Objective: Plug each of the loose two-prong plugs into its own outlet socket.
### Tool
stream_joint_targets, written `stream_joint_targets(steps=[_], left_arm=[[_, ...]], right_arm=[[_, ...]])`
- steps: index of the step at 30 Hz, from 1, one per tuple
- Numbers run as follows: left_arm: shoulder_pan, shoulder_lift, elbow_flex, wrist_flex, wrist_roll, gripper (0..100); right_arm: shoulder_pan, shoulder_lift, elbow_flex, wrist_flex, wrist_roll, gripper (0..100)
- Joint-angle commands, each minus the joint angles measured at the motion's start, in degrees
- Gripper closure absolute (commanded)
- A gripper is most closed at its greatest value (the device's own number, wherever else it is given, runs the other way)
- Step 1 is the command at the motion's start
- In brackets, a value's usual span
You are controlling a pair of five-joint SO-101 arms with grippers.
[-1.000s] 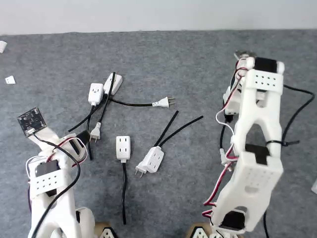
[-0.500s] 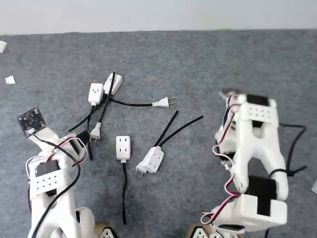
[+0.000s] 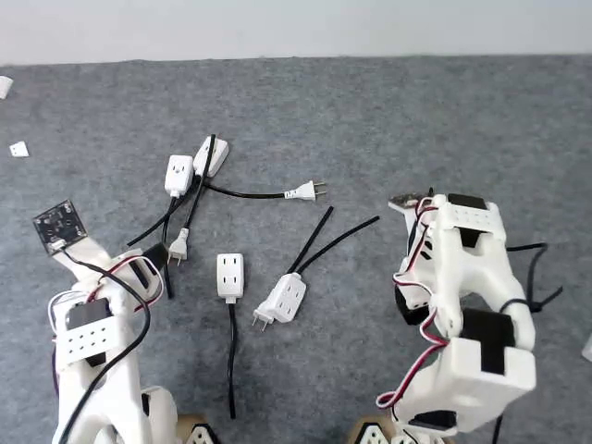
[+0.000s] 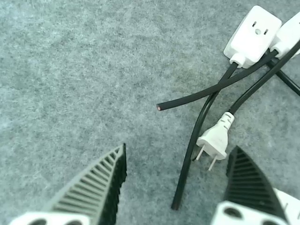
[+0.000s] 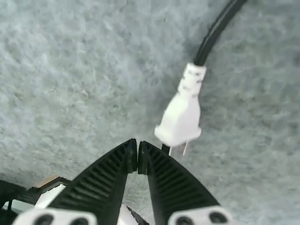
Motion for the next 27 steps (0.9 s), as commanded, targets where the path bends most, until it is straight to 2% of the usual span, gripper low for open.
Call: stream_joint_targets(steps=[1, 5, 15, 18, 23, 27], left_arm=[[0.0, -1.0, -0.6, -1.7, -0.4, 68], [0.0, -1.0, -0.6, -1.7, -0.4, 68], [0.0, -1.0, -0.6, -1.7, -0.4, 68], [0.0, -1.0, -0.6, -1.7, -0.4, 68], [0.2, -1.0, -0.6, -1.7, -0.4, 68], [2.4, -1.0, -0.3, -1.7, -0.4, 68]], right_arm=[[-0.4, 0.1, -0.4, -1.9, 0.8, 98.9], [-0.6, -2.9, -0.7, -2.1, 3.8, 98.9], [0.0, -27.1, -0.3, 4.4, 3.7, 98.9], [1.5, -28.2, 1.0, 4.1, 1.0, 98.9], [7.2, -25.9, 4.9, -5.3, -5.3, 98.9], [7.3, -23.6, 6.8, -8.7, -10.1, 98.8]])
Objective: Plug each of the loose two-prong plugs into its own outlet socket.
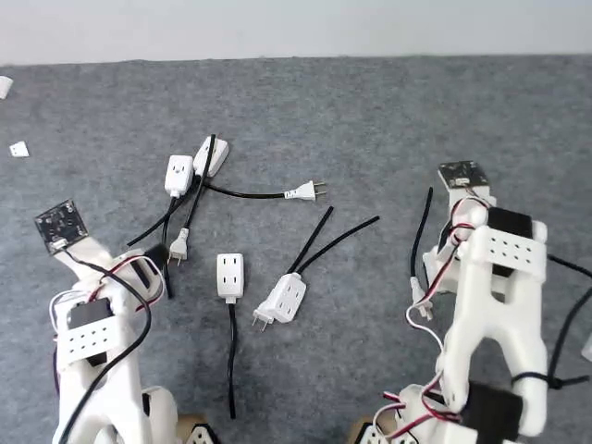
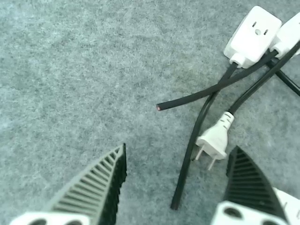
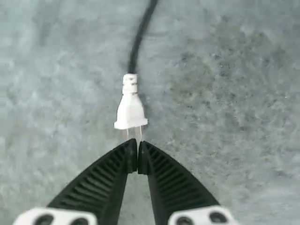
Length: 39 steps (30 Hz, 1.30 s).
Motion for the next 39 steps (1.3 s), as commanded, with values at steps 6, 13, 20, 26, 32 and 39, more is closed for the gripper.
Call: stream_joint_targets(steps=[6, 13, 20, 26, 32, 39], left_arm=[[1.4, -1.0, -0.2, -1.6, -0.4, 68], [1.4, -1.0, 0.2, -1.7, -0.4, 68], [1.4, -0.9, 1.4, -4.5, -0.4, 68], [1.5, -0.9, 1.4, -4.5, -0.4, 68], [1.5, -0.9, 1.3, -4.5, -0.4, 68], [1.5, -1.0, 1.3, -4.5, -0.4, 68]], right_arm=[[-2.8, 2.1, 4.7, -7.3, -6.1, 98.4], [-3.6, 5.1, 8.6, -14.3, -4.4, 98.4], [-4.5, 8.9, 8.4, -15.5, -0.3, 98.3], [-6.2, 10.9, 5.9, -15.6, 1.7, 98.7], [-7.9, 6.0, 4.9, -18.1, -3.1, 98.7], [-8.5, 2.9, 4.8, -18.0, -3.9, 98.3]])
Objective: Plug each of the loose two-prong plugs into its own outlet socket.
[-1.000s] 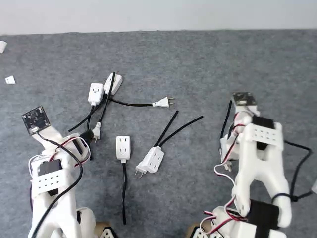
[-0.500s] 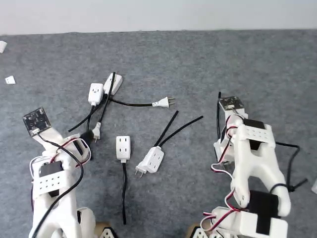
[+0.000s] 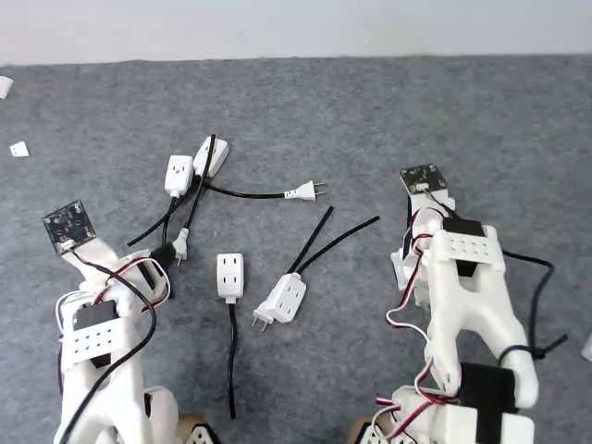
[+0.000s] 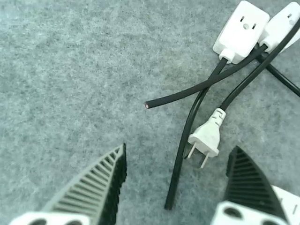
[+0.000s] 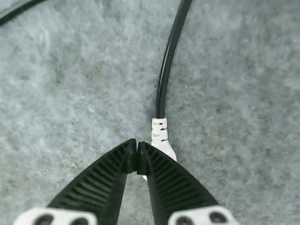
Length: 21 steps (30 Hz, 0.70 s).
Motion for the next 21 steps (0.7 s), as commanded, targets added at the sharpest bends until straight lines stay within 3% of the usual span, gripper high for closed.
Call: stream_joint_targets(steps=[1, 9, 16, 21], left_arm=[[0.4, -1.0, -0.7, -1.8, -0.4, 68], [0.4, -1.0, -0.7, -1.8, -0.4, 68], [0.4, -1.0, -0.6, -1.8, -0.4, 68], [0.4, -1.0, -0.6, -1.8, -0.4, 68]], right_arm=[[0.0, -2.6, -2.7, -0.8, -0.7, 98.3], [4.0, -2.6, -3.7, -0.9, -0.4, 90.2], [4.7, -0.5, -1.4, -4.4, -0.3, 90.6], [3.6, 9.3, -8.3, -2.5, -0.1, 90.9]])
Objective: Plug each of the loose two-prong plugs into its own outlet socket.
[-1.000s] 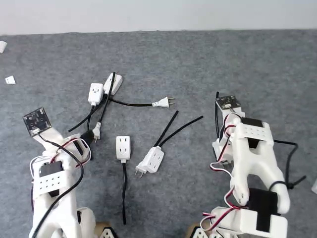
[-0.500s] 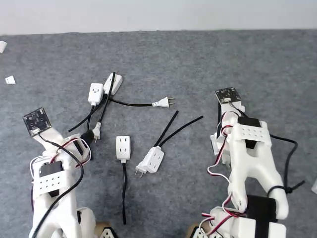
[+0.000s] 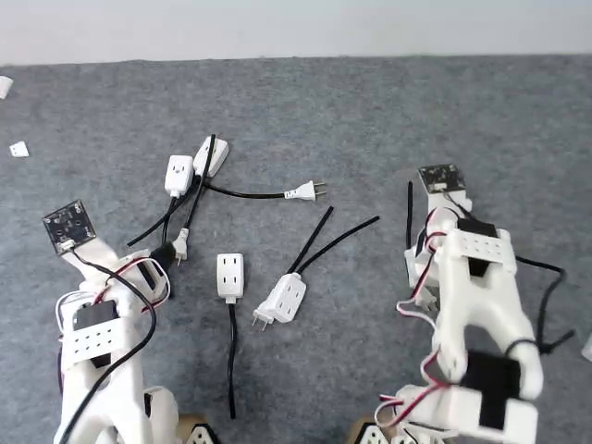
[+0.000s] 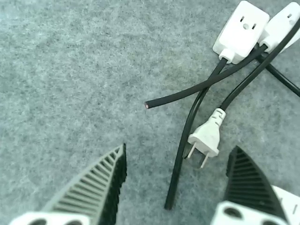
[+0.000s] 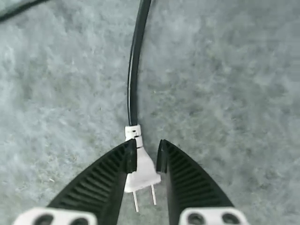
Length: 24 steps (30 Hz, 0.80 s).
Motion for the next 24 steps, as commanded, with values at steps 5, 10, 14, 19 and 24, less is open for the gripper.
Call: stream_joint_targets(steps=[5, 10, 14, 19, 24], left_arm=[[0.4, -1.0, -0.6, -1.8, -0.4, 68], [0.4, -1.0, -0.6, -1.8, -0.4, 68], [0.4, -1.0, -0.6, -1.8, -0.4, 68], [0.4, -1.0, -0.6, -1.8, -0.4, 68], [0.4, -1.0, -0.6, -1.8, -0.4, 68]], right_arm=[[-0.6, 10.9, -12.9, 6.2, 1.7, 90.9], [-0.7, 10.2, -12.9, 6.9, 1.2, 90.9], [-0.7, 9.1, -12.7, 6.9, 1.1, 90.9], [-0.8, 4.9, -9.8, 5.5, -1.2, 90.9], [-3.3, -2.4, -3.1, 3.6, -1.7, 90.9]])
